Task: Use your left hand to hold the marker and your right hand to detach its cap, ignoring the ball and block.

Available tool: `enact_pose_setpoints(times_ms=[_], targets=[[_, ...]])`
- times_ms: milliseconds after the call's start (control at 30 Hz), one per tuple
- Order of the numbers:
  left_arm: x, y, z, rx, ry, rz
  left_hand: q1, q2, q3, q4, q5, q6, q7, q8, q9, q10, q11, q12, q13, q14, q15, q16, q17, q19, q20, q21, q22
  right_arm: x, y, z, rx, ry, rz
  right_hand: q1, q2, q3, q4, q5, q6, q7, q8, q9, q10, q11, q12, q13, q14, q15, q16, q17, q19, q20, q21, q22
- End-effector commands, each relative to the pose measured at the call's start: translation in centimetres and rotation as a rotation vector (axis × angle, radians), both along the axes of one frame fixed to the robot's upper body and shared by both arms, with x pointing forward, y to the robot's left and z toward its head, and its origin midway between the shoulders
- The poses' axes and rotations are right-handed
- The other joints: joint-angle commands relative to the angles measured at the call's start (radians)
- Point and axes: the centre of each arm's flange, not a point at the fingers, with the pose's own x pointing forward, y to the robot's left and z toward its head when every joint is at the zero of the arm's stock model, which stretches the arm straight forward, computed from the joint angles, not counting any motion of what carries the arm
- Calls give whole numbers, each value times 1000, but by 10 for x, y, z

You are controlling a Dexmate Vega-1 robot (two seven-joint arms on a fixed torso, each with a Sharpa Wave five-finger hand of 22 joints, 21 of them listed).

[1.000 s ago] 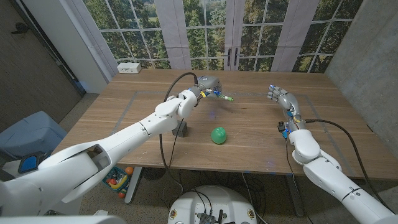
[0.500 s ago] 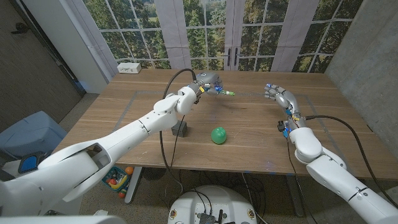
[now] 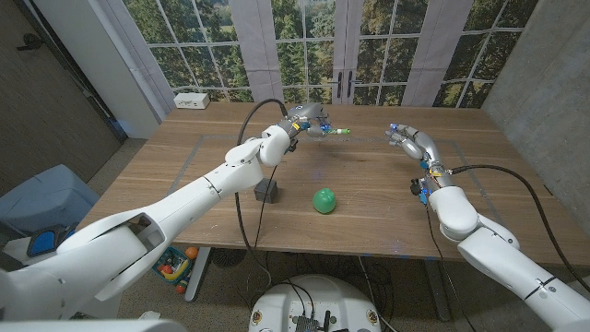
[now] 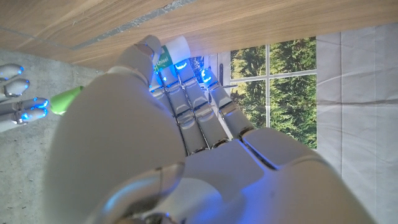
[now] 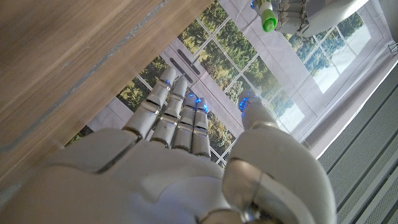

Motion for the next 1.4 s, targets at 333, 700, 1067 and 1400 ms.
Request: enact_pose_setpoints(times_ms=[333, 700, 1067, 1400], targets=[[2, -4, 6, -50, 117, -127, -1, 8, -4, 5, 30, 86, -21, 35, 260, 230, -111, 58, 419, 5, -110, -2, 19, 0, -88, 12, 2, -6, 18, 6, -119, -1, -83, 87, -16, -9, 5, -17, 4, -28, 5, 4, -9, -23, -1, 11, -5, -84, 18, 16, 31, -20, 28, 8], [4, -12, 6, -22, 139, -140, -1, 9, -8, 5, 40, 84, -21, 34, 260, 231, -111, 51, 424, 0, -110, -6, 28, -3, -88, 17, 3, -7, 29, 10, -162, -41, -120, 148, -21, -30, 17, -32, 10, -59, 5, 5, 20, -74, 12, 21, 42, -128, 66, 49, 45, -23, 60, 29], [5, -15, 3, -19, 154, -136, -1, 11, -12, 6, 51, 84, -21, 34, 260, 234, -111, 44, 427, -3, -110, -9, 38, -5, -87, 23, 3, -6, 40, 12, -195, -88, -135, 210, -35, -61, 18, -48, 40, -79, 16, 8, 59, -99, 32, 38, 84, -158, 134, 113, 39, -23, 93, 54], [4, -19, 3, -31, 170, -145, -1, 11, -16, 5, 59, 83, -21, 34, 261, 238, -110, 41, 433, -3, -110, -11, 46, -8, -86, 27, 3, -7, 51, 14, -236, -135, -122, 261, -43, -108, 27, -51, 115, -89, 42, 15, 112, -104, 66, 73, 123, -163, 231, 216, 82, -50, 167, 92]])
